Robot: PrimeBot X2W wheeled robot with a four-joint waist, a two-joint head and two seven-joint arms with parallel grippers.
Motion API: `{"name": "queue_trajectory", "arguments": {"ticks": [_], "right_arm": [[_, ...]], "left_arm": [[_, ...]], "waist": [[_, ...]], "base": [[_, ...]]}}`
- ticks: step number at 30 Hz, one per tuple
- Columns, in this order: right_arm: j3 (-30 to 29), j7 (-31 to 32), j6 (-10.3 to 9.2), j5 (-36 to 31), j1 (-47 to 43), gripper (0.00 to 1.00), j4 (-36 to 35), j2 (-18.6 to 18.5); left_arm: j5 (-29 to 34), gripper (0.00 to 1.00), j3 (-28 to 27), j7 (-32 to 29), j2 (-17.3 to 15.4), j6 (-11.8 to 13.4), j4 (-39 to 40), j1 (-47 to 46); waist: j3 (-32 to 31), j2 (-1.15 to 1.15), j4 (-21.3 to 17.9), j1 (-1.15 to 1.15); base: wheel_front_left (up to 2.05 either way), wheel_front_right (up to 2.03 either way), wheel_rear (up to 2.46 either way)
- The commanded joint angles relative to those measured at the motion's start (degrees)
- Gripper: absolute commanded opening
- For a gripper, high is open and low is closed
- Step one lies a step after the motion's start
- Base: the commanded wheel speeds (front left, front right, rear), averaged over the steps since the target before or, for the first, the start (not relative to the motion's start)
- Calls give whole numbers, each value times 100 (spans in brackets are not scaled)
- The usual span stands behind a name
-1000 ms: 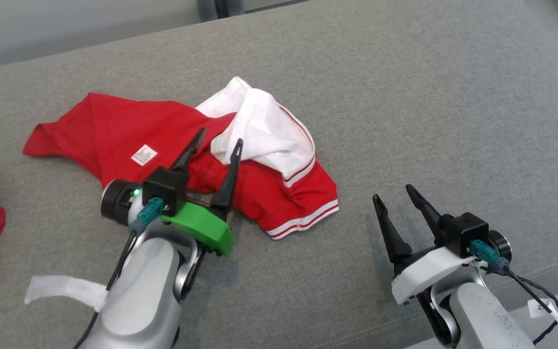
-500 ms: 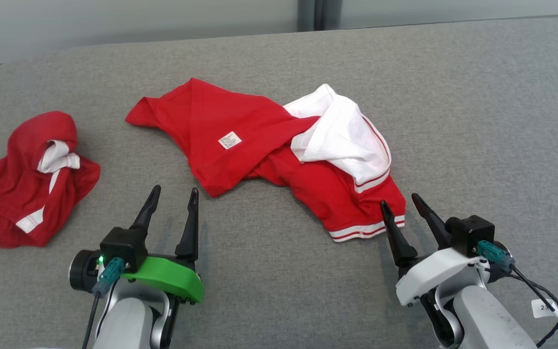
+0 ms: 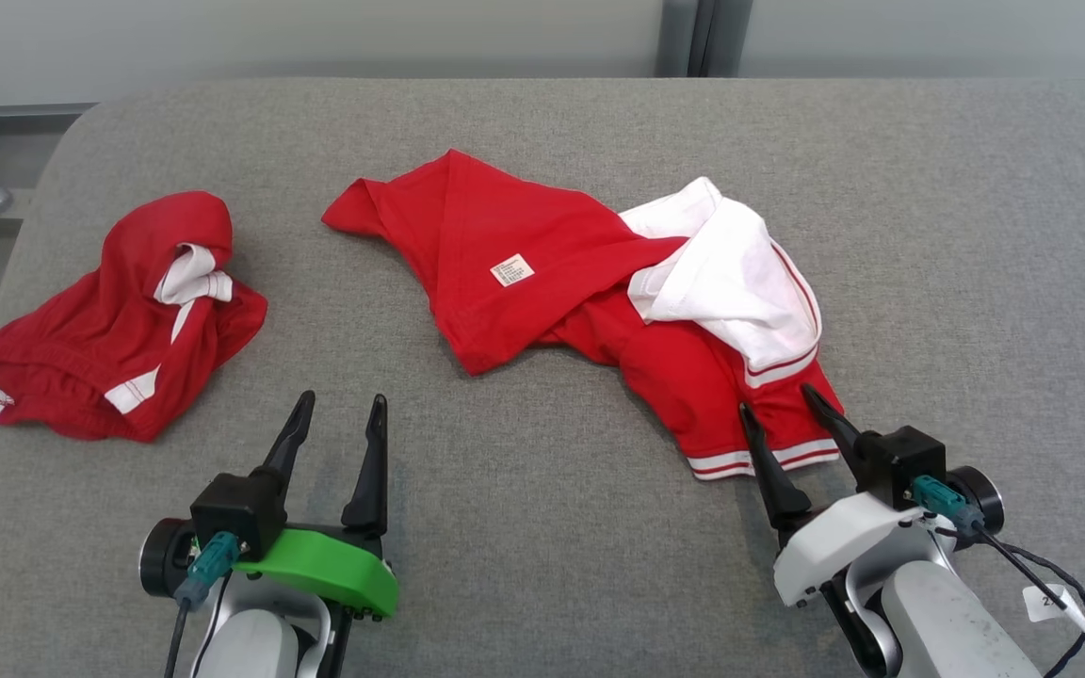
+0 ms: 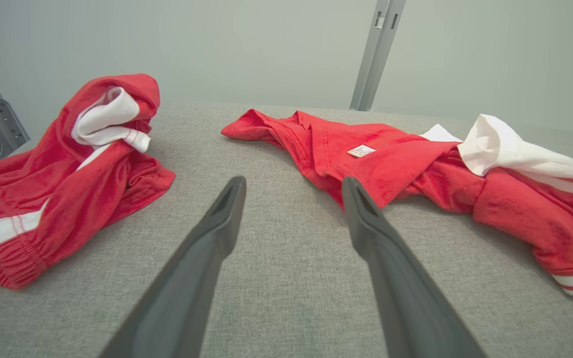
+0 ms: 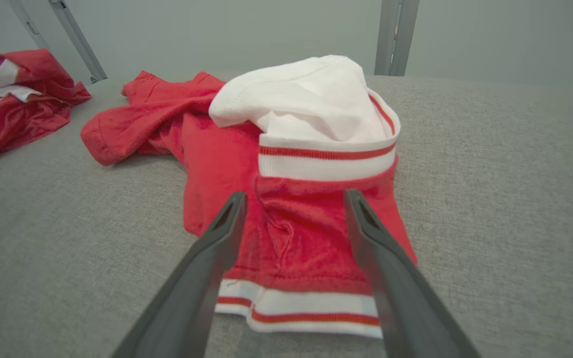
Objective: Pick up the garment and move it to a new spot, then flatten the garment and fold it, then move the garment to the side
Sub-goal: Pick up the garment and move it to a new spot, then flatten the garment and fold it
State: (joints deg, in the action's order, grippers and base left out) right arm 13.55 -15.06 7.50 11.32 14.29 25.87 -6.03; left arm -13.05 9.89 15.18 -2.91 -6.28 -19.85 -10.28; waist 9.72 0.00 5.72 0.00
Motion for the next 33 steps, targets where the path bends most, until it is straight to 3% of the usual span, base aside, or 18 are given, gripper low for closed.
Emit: {"name": "queue_trajectory", "arguments": {"ticks": [1, 12, 13, 14, 15, 16, 21, 27, 33], "right_arm": [[-50, -17, -2, -124, -27, 100, 46, 30], [-515, -17, -2, -726, 284, 100, 498, 164], [-595, -16, -2, -748, 311, 95, 591, 178], [-711, -17, -2, -716, 342, 43, 691, 194], [-842, -17, -2, -677, 404, 17, 742, 201], [-942, -16, -2, -690, 463, 0, 771, 214], [-1378, -17, -3, -706, 803, 0, 647, -1], [-2004, -17, -4, -914, 1775, 0, 339, -876], [-1536, -16, -4, -900, 2498, 0, 315, -1592]], "left_arm": [[-37, 100, 41, -3, -5, 33, -2, -6], [-217, 100, 148, -3, -5, 78, -93, -8], [-233, 100, 153, -3, -5, 79, -101, 1], [-271, 100, 150, -3, -5, 87, -101, 16], [-299, 100, 151, -3, -5, 89, -91, 35], [-302, 100, 139, -3, -5, 98, -78, 50], [-313, 100, 96, -3, -5, 91, -5, 110], [-361, 100, 205, -3, -6, 76, -15, 129], [-393, 100, 314, -3, -5, 76, -108, 202]], "waist": [[17, 0, 15, 0], [66, 0, 261, 0], [63, 0, 292, 0], [59, 0, 324, 0], [59, 0, 354, 0], [63, 0, 379, 0], [146, 0, 480, 0], [228, 0, 594, 0], [142, 0, 629, 0]], "base": [[0, 0, 0], [0, 0, 0], [0, 0, 0], [0, 0, 0], [0, 0, 0], [0, 0, 0], [0, 0, 0], [0, 0, 0], [0, 0, 0]]}}
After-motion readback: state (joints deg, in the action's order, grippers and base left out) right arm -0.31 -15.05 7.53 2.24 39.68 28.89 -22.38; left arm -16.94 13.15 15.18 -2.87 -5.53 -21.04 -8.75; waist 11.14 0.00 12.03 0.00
